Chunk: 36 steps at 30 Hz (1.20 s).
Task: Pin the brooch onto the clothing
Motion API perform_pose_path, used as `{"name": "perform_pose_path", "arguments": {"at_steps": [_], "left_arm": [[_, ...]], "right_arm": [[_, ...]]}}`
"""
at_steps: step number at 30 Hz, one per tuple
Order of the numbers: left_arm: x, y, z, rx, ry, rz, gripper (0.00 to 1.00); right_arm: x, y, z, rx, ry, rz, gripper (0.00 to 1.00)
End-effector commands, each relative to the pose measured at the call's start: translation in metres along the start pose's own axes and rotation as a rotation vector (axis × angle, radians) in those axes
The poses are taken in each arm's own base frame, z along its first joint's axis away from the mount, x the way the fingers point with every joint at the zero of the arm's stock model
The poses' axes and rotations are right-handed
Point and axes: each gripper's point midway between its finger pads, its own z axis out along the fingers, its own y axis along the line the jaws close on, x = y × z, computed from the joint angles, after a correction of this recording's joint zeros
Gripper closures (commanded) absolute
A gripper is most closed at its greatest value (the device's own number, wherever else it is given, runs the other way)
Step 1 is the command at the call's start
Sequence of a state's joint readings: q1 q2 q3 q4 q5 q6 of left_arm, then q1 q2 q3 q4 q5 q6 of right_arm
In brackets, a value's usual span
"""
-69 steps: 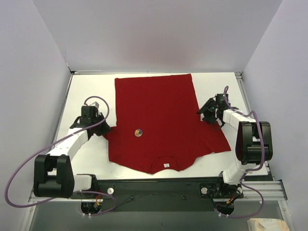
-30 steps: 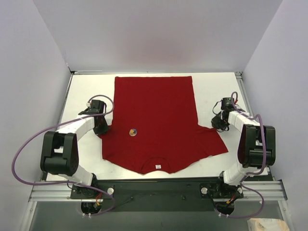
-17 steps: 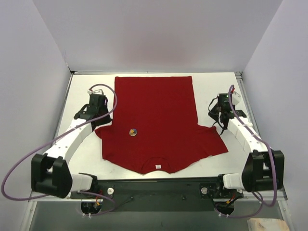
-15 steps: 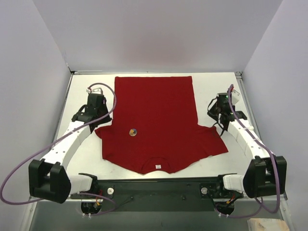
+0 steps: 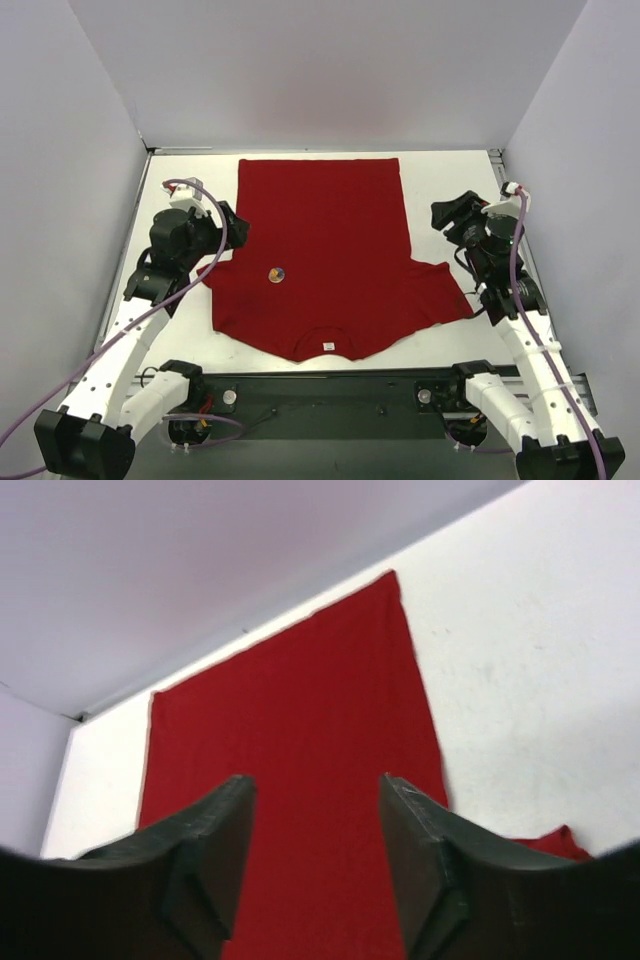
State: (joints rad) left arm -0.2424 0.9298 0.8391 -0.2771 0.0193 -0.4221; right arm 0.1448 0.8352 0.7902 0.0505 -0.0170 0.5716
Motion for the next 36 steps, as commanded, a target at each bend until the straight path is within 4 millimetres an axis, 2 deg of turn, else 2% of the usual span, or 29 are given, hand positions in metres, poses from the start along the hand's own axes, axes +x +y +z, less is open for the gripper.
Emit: {"name": "perform_pose_path", "arguments": {"at_steps": [1,3,6,8,32,34,36], "left_arm": [[-0.033,-0.032,-0.009,0.154,-0.134,-0.018,0.03],[-0.035,-0.035,-0.009,0.171,-0.134,-0.027,0.03],[-0.034,-0.037,-0.005,0.18,-0.131,-0.035,0.03],[-0.031,-0.035,-0.001,0.173,-0.121,-0.041,0.03],[-0.026,-0.015,0.005,0.106,-0.194,-0.009,0.03],[-0.029,-0.01,0.004,0.087,-0.227,-0.014,0.02],[-0.029,0.002,0.004,0.032,-0.25,-0.023,0.03]], "right_arm": [[-0.023,0.022,-0.012,-0.11,-0.094,-0.021,0.33],[-0.025,0.023,-0.016,-0.125,-0.111,-0.027,0.19],[-0.026,0.025,-0.019,-0.14,-0.123,-0.035,0.04],[-0.024,0.024,-0.018,-0.144,-0.121,-0.04,0.0],[-0.014,0.023,0.001,-0.141,-0.097,-0.035,0.0],[-0.008,0.019,0.005,-0.138,-0.092,-0.035,0.0],[-0.012,0.021,0.008,-0.154,-0.13,-0.03,0.0]]}}
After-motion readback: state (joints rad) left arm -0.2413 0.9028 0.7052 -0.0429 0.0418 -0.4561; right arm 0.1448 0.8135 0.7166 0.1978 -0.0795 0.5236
